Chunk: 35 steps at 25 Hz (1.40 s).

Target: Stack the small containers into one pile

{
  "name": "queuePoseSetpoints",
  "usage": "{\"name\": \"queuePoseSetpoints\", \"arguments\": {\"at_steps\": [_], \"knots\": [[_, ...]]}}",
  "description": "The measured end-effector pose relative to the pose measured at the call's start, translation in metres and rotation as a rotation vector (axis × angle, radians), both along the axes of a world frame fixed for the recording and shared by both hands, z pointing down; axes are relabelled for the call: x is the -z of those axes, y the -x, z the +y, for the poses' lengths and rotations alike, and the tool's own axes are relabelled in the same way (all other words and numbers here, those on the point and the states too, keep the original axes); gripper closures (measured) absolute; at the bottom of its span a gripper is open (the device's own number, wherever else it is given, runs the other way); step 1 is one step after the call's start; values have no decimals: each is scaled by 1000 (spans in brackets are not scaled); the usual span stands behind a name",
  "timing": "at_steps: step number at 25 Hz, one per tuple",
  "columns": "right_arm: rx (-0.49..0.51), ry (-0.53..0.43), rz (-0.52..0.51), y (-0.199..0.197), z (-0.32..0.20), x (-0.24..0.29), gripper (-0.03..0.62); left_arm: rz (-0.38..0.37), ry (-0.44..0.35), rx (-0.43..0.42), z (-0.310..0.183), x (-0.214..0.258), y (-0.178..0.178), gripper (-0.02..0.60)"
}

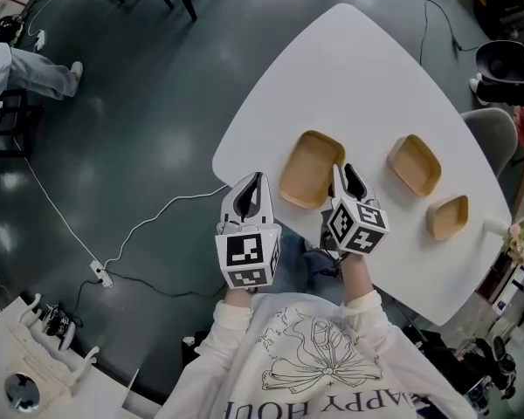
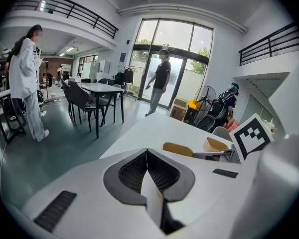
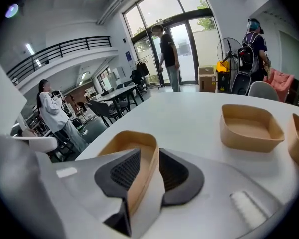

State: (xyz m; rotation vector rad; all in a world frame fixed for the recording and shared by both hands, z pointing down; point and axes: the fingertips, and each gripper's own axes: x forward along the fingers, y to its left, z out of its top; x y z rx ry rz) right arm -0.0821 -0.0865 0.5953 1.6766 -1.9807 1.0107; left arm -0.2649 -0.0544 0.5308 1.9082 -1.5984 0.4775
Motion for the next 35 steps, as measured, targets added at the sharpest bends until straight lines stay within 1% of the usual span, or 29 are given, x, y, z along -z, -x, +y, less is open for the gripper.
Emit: {"name": "queuePoseSetpoints", "arguments": {"at_steps": [4,6,9,13,18,24,29,32,35], "knots": [[-21,39,2,-1,-1,-14,469,2,15,5,2,-7,1,575],[-34,53,3,-2,0,-18,499,4,20,6,3,-10,2,575],[-53,59,-2,1,-1,-20,524,5,26,8,3,-12,5,575],[-110,85,-31,5,-2,-23,558,8,31,10,3,-14,9,575],[-173,99,-60,2,0,-20,563,12,20,6,1,-11,7,575],[-262,64,-120,-4,-4,14,564,13,-24,-16,-8,10,3,575],[-348,3,-154,-19,-9,50,563,32,-74,-48,-18,37,-11,575],[-390,-50,-150,-35,-11,72,563,54,-97,-89,-20,50,-26,575],[-441,-102,-152,-54,-12,91,563,80,-109,-158,-21,61,-50,575]]}}
